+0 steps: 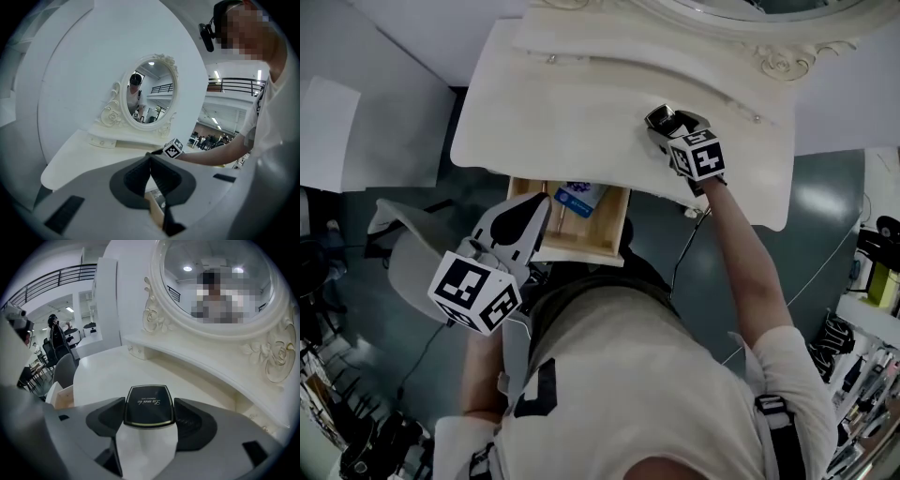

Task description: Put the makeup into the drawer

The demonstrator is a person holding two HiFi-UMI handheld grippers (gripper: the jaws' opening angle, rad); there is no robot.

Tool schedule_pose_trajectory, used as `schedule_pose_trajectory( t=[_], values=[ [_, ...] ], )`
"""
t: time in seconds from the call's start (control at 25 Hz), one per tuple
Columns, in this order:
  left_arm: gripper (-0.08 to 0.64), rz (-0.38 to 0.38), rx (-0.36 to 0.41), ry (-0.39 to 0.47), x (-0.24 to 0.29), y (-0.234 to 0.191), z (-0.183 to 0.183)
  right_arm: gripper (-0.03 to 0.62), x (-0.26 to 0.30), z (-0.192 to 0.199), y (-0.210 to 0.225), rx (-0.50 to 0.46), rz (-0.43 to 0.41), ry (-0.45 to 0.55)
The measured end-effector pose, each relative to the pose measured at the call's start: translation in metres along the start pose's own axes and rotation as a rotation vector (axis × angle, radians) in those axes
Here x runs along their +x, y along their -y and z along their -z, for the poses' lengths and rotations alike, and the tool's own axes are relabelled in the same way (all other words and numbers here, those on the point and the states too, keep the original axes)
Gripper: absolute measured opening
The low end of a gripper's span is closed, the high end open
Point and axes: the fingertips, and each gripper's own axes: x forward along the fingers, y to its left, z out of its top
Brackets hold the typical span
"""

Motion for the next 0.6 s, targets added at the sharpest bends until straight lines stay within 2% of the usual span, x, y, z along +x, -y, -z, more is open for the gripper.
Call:
schedule_pose_trajectory(
  t=[0.36, 0.6],
  values=[
    [0.058, -0.049, 0.010, 0.057, -0.033, -0.023, -0.004, 0.308, -0.011, -0.035, -0.032, -0.046, -0.014, 0.048],
    [0.058, -0.053, 0.001, 0.075, -0.049, -0.029, 0.000, 0.308, -0.013, -0.050, -0.052, -0.084, -0.018, 0.062]
  ],
)
